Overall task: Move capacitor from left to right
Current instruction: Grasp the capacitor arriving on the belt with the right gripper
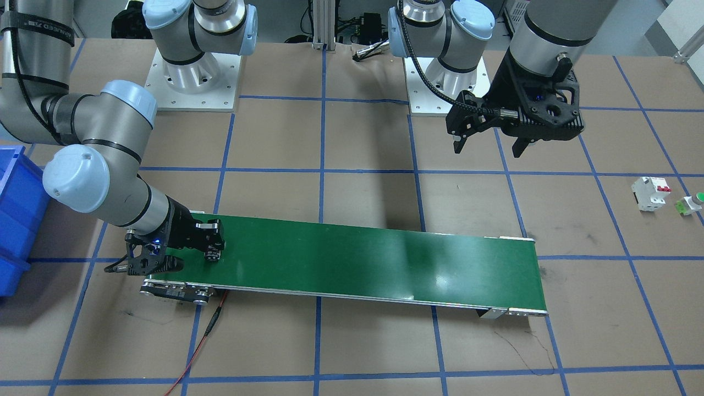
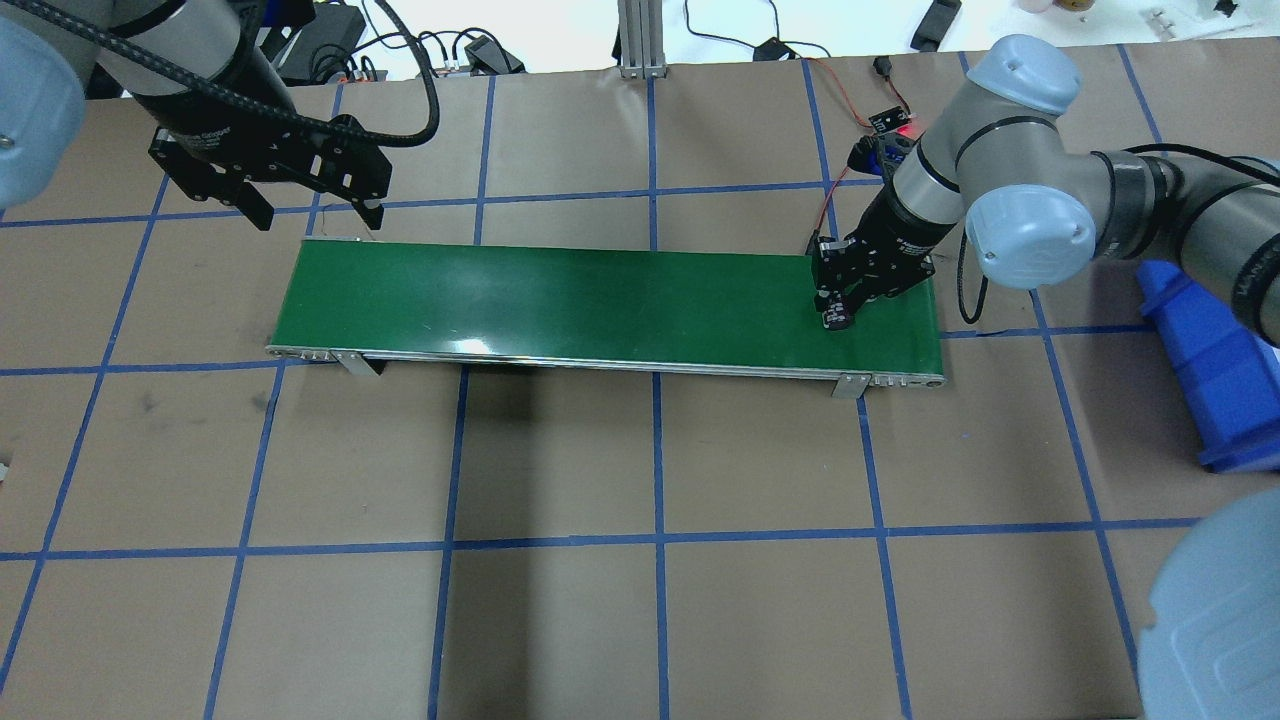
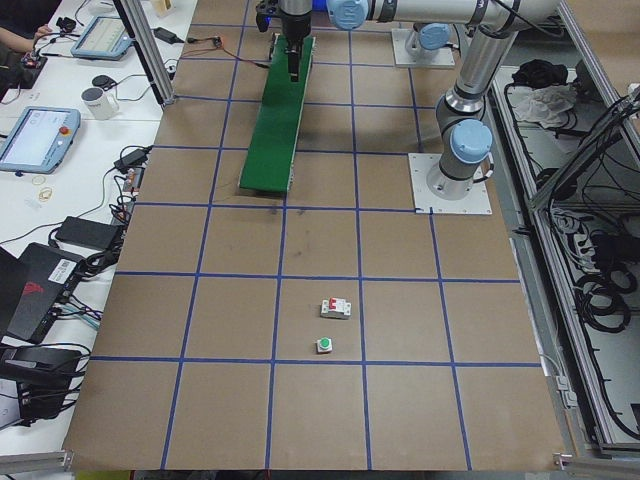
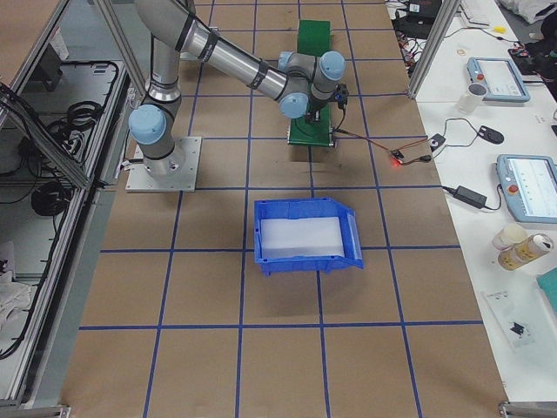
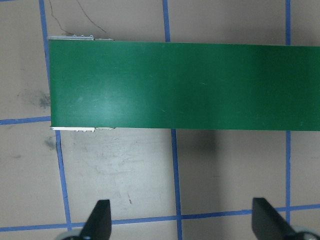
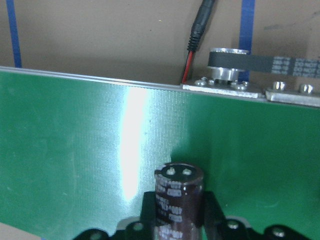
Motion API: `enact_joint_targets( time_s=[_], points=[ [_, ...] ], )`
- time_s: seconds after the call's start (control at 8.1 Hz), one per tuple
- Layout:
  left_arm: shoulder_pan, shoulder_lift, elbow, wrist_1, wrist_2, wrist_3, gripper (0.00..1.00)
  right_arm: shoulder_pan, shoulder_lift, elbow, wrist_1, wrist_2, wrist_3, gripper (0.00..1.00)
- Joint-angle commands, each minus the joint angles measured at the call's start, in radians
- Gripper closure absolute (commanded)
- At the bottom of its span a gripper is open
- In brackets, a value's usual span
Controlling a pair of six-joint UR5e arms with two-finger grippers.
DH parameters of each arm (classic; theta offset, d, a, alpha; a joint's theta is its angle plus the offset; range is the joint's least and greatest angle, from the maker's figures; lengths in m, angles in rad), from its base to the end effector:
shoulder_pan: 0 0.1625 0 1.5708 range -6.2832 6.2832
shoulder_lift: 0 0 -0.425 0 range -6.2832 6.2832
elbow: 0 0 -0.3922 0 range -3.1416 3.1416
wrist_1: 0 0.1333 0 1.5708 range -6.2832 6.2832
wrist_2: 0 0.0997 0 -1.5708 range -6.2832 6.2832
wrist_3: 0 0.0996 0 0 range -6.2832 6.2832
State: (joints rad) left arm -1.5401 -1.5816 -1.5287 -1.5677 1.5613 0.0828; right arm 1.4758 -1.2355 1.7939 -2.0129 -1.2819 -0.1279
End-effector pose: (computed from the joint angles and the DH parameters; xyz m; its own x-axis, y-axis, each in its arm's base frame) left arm -0.1188 -0.5035 0.5036 -0.9986 0.0524 0.0066 0.0521 0.9980 -0.0350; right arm 0.1078 -0.5732 0.2496 -0.9554 -0.0033 -0.2955 -0.0279 0.9965 0.0790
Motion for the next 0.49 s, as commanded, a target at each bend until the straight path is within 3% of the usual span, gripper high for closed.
enact_joint_targets(
  time_s=[0.0, 0.25, 0.37],
  points=[
    [0.000, 0.000, -0.001, 0.000, 0.000, 0.000, 0.00, 0.000, -0.004, -0.004, 0.000, -0.007, 0.011, 1.00],
    [0.000, 0.000, -0.001, 0.000, -0.001, 0.000, 0.00, -0.002, -0.015, -0.064, 0.011, -0.025, 0.010, 1.00],
    [0.000, 0.000, -0.001, 0.000, -0.001, 0.000, 0.00, -0.009, -0.022, -0.167, 0.161, -0.084, 0.007, 1.00]
  ],
)
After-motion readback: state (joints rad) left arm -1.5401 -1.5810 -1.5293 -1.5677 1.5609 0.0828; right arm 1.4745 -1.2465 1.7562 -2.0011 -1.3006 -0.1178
